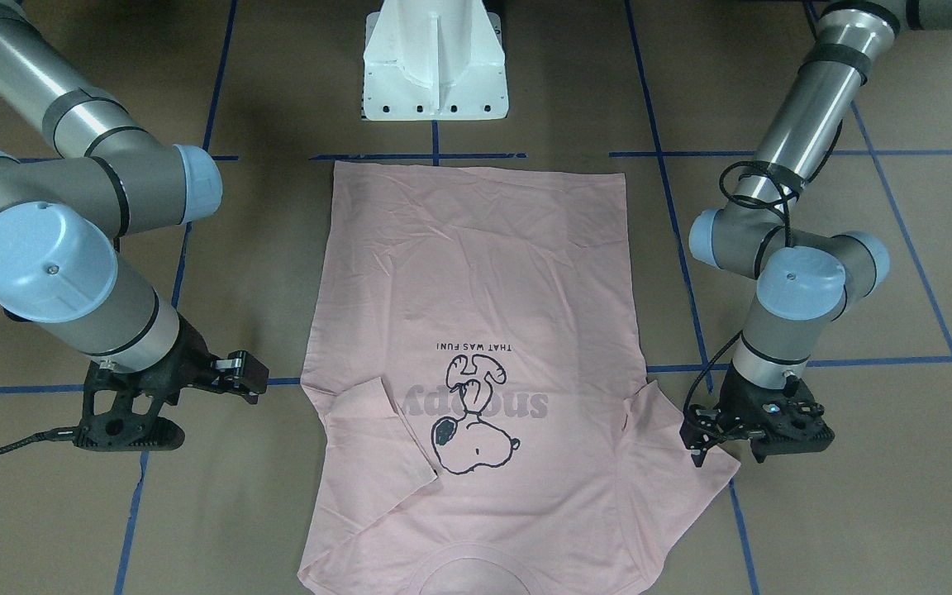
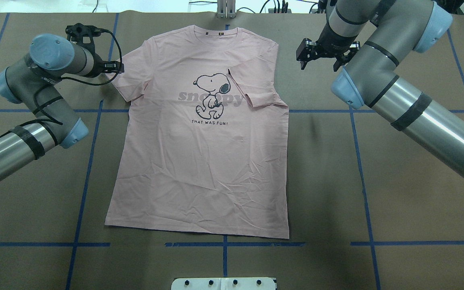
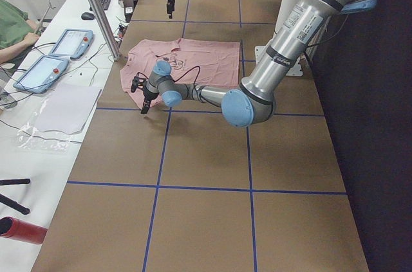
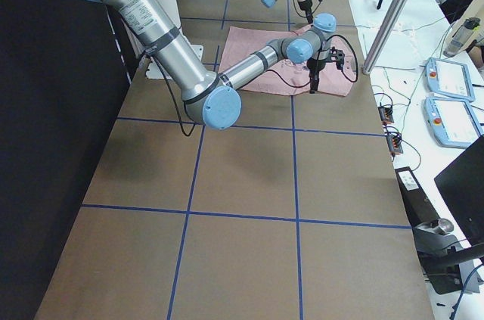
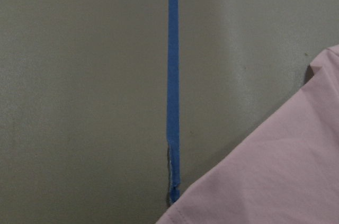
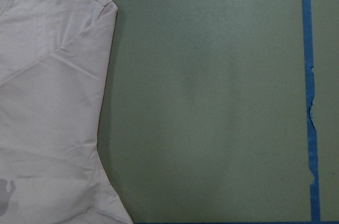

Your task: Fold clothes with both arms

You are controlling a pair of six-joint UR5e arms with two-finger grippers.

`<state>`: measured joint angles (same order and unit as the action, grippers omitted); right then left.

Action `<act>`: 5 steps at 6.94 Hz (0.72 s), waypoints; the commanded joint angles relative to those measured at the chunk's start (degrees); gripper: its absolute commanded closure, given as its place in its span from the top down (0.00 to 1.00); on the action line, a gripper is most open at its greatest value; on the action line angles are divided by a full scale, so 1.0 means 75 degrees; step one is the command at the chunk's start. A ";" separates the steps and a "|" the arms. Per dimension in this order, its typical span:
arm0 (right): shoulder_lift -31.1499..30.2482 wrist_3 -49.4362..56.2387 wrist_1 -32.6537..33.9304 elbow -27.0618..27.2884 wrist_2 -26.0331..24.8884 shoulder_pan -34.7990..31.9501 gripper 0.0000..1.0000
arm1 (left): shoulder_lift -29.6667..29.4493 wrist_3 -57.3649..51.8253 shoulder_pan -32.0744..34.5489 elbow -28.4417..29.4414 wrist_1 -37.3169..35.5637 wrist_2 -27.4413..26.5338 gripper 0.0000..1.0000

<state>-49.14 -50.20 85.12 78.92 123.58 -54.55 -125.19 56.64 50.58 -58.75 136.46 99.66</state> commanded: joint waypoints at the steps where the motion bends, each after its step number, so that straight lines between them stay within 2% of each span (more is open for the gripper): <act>1: 0.0024 -0.0033 -0.0006 0.0001 -0.0012 0.0043 1.00 | -0.0054 -0.0052 -0.0006 0.0052 0.0016 0.0013 0.19; 2: 0.0036 -0.0033 -0.0006 0.0001 -0.0012 0.0032 1.00 | -0.0078 -0.0226 -0.0006 0.0041 0.0016 0.0024 0.00; 4: 0.0036 -0.0033 -0.0006 -0.0011 -0.0012 0.0032 1.00 | -0.0182 -0.0252 -0.0006 -0.0029 -0.0053 0.0059 0.00; 5: 0.0025 -0.0033 -0.0006 -0.0011 -0.0012 0.0032 1.00 | -0.0288 -0.0205 0.0017 -0.0215 -0.0275 0.0408 0.00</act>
<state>-48.89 -50.45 85.08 78.85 123.49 -54.32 -126.51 54.90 50.58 -59.22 135.79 100.72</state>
